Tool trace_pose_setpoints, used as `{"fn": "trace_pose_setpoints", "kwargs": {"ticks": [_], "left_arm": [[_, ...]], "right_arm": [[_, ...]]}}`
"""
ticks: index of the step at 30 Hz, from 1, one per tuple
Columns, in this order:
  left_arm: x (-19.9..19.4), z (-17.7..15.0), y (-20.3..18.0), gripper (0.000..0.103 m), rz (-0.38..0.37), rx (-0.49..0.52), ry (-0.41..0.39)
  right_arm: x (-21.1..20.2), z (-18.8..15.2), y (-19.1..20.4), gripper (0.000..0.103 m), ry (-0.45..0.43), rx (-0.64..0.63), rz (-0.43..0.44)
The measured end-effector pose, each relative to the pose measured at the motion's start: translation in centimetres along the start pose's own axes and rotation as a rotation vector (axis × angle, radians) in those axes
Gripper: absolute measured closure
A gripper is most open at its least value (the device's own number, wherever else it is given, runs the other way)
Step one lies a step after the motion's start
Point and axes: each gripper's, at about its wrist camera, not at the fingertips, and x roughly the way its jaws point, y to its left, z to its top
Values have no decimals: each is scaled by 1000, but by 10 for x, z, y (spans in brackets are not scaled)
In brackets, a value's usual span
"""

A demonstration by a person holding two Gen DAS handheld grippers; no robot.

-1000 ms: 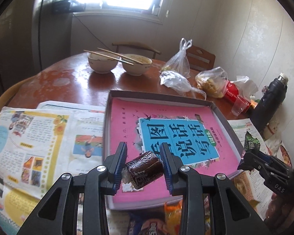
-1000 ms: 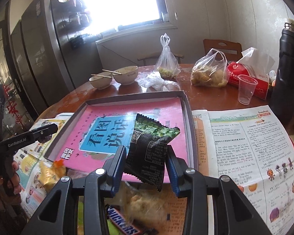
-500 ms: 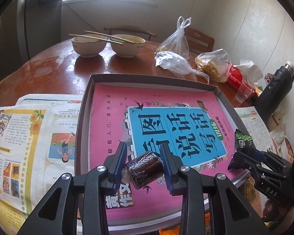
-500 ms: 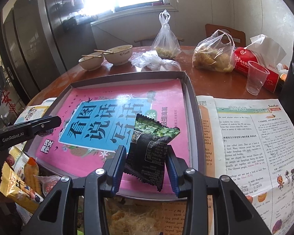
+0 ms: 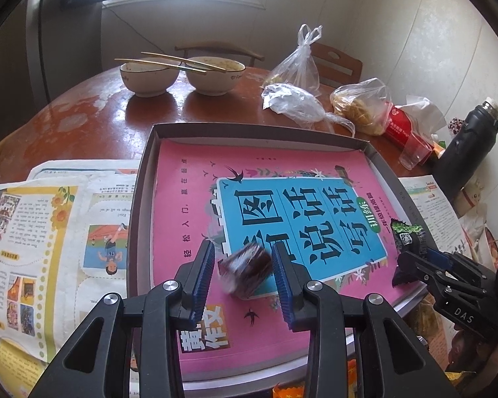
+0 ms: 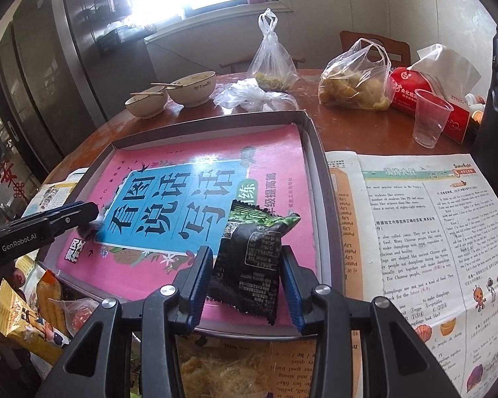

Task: Organize snacks
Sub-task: 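Carry both snacks over the pink-lined tray and open both grippers to drop them, then move left gripper to yellow bread bag while right gripper approaches clear pastry bag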

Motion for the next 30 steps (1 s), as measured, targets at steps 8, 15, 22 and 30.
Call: {"fn": "trace_pose_setpoints", "kwargs": {"ticks": [8,15,22,30], "left_arm": [[-9,-5,2,55,11,-9,-6],[-25,-11,2,48,17,-13,-25],[-46,-16,2,43,18,-19,-35],[-74,-26,1,39,5,-22,-71]], "right_arm": [[-7,-1,-6,56,-13,33,-7],[-19,-3,-5,52,-39,45,-4],[-38,-4,2,45,-83,35,6],[-57,-8,9,39,-116,23,21]]}}
